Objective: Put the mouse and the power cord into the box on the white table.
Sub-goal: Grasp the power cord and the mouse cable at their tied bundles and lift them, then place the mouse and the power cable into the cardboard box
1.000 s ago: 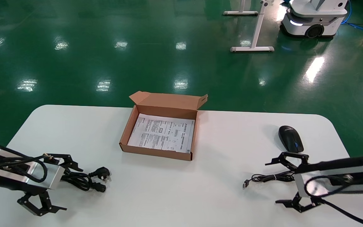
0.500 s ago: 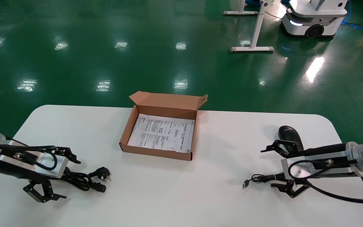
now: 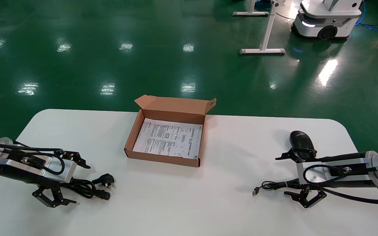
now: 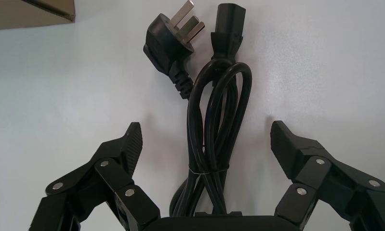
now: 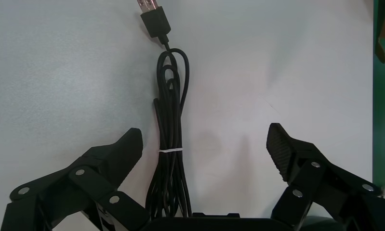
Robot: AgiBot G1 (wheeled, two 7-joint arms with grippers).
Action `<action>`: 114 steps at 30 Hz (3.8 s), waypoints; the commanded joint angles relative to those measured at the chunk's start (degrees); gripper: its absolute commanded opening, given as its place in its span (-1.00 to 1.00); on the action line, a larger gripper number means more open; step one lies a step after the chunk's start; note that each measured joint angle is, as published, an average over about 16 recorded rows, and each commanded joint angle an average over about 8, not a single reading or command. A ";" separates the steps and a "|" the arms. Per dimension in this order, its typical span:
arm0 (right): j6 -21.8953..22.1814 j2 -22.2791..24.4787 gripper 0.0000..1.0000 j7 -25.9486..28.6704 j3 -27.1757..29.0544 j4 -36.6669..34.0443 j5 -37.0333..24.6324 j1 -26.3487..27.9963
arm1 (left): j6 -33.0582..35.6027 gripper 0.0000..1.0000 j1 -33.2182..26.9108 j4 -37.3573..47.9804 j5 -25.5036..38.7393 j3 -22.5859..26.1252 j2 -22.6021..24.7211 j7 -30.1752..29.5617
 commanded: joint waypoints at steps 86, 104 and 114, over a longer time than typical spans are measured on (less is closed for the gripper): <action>9.37 -23.47 -1.00 7.94 8.38 7.11 15.55 11.20 | -11.71 -1.00 -19.15 -7.17 -19.06 -13.73 -2.12 -17.87; 12.47 -23.40 0.83 14.00 -4.60 17.61 18.15 3.33 | -10.03 -1.00 -20.10 -8.14 -16.52 -12.04 -3.90 -20.83; 13.92 -23.23 1.00 14.35 -8.65 18.23 21.38 3.54 | -10.21 -1.00 -19.20 -10.71 -16.57 -11.95 -4.42 -22.67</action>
